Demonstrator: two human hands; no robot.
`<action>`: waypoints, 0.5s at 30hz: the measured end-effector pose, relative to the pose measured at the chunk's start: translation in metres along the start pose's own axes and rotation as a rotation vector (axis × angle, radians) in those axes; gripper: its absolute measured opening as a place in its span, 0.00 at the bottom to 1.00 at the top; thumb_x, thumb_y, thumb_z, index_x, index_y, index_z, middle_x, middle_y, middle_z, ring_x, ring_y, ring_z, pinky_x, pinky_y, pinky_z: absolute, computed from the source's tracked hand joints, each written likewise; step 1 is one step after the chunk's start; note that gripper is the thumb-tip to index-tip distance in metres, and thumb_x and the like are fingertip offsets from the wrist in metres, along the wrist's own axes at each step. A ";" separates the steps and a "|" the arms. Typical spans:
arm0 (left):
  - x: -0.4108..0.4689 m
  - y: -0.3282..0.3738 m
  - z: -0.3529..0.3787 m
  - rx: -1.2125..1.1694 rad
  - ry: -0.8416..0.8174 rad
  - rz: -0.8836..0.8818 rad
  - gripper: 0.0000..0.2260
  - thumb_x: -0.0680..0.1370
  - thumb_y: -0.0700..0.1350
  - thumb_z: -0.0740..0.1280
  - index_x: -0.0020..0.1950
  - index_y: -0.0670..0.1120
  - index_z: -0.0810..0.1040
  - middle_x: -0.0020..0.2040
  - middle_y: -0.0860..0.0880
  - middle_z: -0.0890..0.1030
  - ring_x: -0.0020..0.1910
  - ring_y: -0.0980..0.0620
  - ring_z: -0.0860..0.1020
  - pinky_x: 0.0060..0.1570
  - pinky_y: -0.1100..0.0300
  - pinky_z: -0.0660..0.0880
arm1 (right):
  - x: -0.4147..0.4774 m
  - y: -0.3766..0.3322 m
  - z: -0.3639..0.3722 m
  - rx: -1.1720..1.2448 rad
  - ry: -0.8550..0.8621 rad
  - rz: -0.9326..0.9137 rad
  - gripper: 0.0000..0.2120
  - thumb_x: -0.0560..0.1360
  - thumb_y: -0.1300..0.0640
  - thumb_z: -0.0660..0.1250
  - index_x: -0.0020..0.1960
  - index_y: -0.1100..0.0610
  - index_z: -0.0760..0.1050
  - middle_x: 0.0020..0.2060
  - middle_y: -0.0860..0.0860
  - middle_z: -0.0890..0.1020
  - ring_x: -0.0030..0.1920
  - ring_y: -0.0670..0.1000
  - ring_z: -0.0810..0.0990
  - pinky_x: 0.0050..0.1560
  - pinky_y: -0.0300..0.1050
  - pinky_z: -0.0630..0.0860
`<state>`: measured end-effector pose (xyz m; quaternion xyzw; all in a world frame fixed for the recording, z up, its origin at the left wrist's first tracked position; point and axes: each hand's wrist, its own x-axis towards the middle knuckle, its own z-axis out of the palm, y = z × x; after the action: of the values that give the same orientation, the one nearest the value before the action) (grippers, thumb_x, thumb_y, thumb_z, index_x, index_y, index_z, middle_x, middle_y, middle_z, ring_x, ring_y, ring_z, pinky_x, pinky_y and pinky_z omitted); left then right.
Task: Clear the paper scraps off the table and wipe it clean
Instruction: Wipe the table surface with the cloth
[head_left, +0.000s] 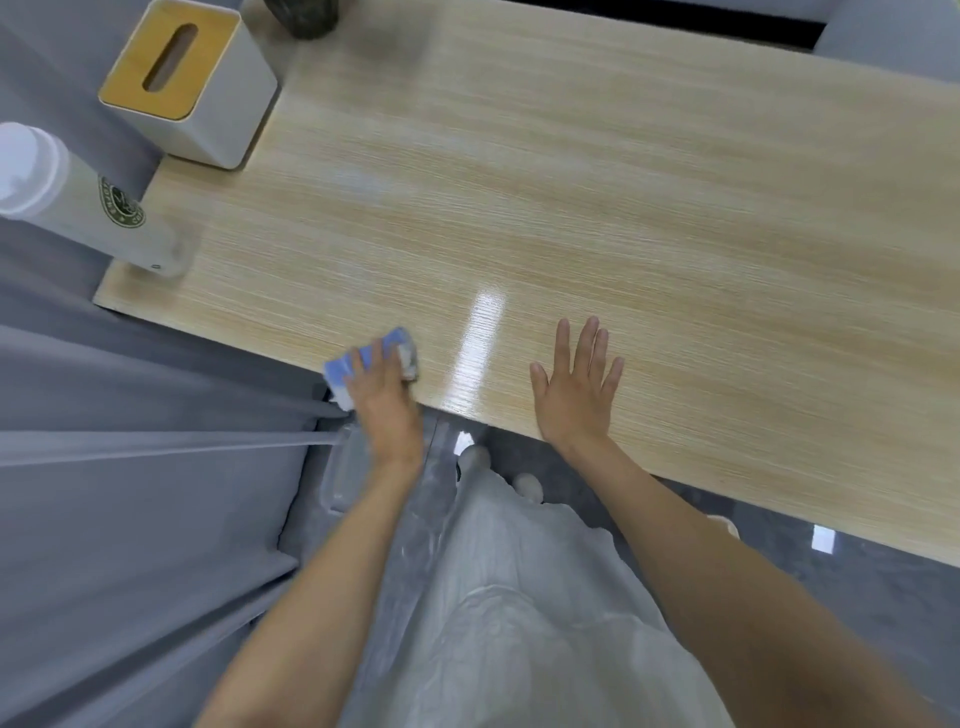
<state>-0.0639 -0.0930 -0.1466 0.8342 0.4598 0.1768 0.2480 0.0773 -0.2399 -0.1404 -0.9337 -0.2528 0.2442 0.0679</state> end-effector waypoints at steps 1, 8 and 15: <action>-0.018 0.020 0.009 -0.054 -0.052 0.054 0.20 0.73 0.29 0.52 0.63 0.38 0.71 0.60 0.47 0.73 0.64 0.52 0.68 0.62 0.51 0.66 | 0.000 0.000 0.000 -0.002 0.000 0.004 0.29 0.81 0.42 0.38 0.75 0.51 0.29 0.74 0.55 0.31 0.74 0.54 0.29 0.70 0.55 0.28; -0.014 -0.040 0.003 0.091 -0.311 0.691 0.28 0.71 0.25 0.56 0.69 0.43 0.67 0.69 0.39 0.72 0.71 0.38 0.63 0.70 0.37 0.59 | 0.002 0.000 -0.001 0.006 -0.024 0.001 0.29 0.82 0.43 0.39 0.75 0.51 0.29 0.74 0.55 0.31 0.74 0.54 0.29 0.70 0.56 0.29; -0.038 0.024 0.027 0.023 -0.120 0.193 0.26 0.72 0.27 0.61 0.69 0.42 0.67 0.70 0.40 0.68 0.70 0.40 0.63 0.65 0.40 0.67 | 0.000 -0.002 0.001 -0.002 0.018 0.007 0.29 0.82 0.44 0.41 0.76 0.52 0.32 0.75 0.56 0.33 0.75 0.54 0.31 0.71 0.56 0.30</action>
<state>-0.0526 -0.1429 -0.1570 0.8865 0.3635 0.1443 0.2473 0.0761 -0.2383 -0.1409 -0.9369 -0.2491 0.2357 0.0686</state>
